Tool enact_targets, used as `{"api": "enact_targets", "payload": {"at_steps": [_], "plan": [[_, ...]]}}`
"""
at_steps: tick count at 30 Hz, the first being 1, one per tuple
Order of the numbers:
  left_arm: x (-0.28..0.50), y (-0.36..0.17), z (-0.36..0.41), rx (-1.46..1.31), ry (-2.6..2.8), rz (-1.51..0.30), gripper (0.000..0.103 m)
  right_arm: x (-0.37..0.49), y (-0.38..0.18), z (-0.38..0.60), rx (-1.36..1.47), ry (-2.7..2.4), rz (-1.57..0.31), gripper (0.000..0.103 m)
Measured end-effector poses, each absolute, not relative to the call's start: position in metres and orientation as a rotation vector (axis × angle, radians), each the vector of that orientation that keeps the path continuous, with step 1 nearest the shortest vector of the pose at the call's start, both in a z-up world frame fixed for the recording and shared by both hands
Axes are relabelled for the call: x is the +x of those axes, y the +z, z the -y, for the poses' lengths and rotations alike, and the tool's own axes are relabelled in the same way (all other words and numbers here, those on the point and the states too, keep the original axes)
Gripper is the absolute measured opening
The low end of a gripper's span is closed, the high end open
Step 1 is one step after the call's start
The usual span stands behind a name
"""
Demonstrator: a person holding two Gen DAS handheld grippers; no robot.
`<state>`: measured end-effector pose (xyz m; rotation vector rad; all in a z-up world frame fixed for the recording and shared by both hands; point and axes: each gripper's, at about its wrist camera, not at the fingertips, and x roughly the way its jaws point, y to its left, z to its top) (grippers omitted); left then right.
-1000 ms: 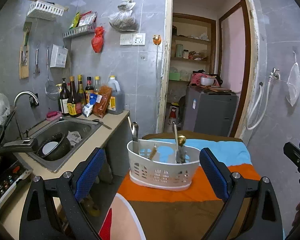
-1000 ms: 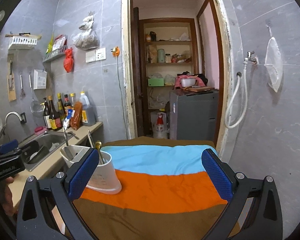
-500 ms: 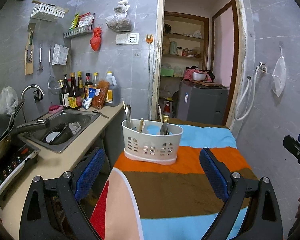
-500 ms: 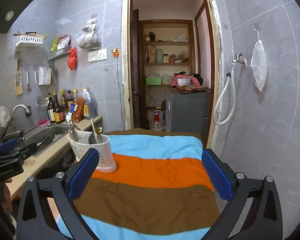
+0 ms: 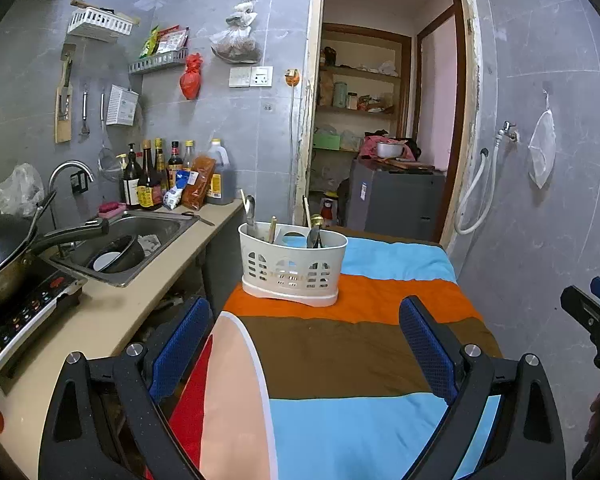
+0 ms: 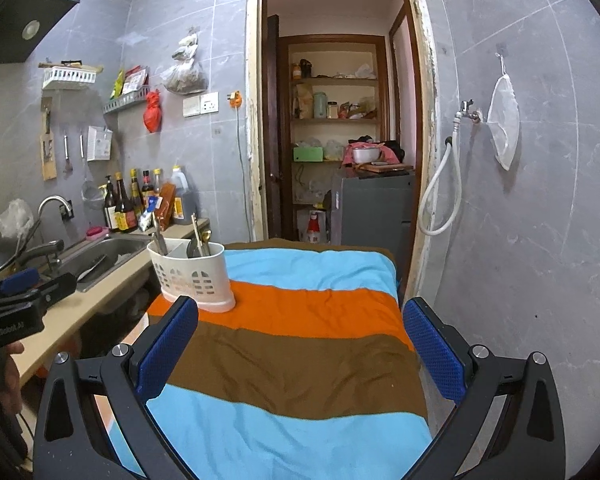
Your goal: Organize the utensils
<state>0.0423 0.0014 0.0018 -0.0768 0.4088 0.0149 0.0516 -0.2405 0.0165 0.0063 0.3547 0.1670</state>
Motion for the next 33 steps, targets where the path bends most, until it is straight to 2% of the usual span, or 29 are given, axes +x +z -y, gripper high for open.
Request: {"api": "enact_targets", "payload": {"at_steps": [33], "plan": [[0.0418,-0.0001,0.0052,-0.089,0.031,-0.416,0.093,0.0496,0.0142,0.2505,0.007,0.187,-0.374,0.103]]}}
